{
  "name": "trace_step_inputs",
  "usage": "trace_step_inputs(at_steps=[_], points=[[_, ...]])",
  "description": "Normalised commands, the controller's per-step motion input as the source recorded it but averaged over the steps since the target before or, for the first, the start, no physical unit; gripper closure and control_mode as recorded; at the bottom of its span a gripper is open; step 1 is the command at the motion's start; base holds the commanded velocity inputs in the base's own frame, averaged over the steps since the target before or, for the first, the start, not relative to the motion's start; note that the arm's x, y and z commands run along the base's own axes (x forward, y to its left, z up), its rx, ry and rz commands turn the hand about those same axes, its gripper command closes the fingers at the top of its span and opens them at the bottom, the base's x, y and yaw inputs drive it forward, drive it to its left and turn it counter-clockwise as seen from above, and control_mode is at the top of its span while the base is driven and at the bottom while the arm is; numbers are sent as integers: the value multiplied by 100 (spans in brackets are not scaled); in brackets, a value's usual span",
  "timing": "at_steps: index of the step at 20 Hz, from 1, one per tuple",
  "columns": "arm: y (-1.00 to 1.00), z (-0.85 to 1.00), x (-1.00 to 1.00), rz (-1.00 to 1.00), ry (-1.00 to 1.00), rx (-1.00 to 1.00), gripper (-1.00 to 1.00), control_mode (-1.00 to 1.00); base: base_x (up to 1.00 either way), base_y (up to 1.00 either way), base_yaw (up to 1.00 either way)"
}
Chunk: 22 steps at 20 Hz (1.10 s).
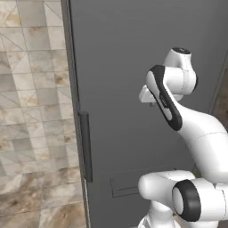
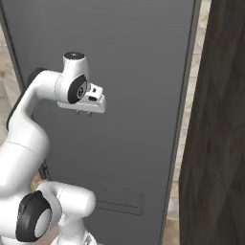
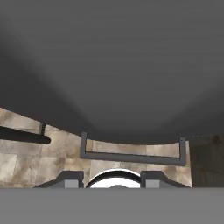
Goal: Open the fridge, remove the peach, squash, and shrimp, and place them on any counter.
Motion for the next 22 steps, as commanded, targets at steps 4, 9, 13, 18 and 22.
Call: trace_step_inputs(at_steps=[4, 9, 13, 18, 22], points=[[0, 0, 0, 0, 0, 0, -100, 100, -21, 0, 0], [0, 0, 0, 0, 0, 0, -100, 100, -69, 9, 1], [0, 0, 0, 0, 0, 0, -100, 100, -38, 57, 0], [0, 0, 0, 0, 0, 0, -100, 100, -27, 78, 0], [0, 0, 0, 0, 0, 0, -100, 100, -29, 46, -2]])
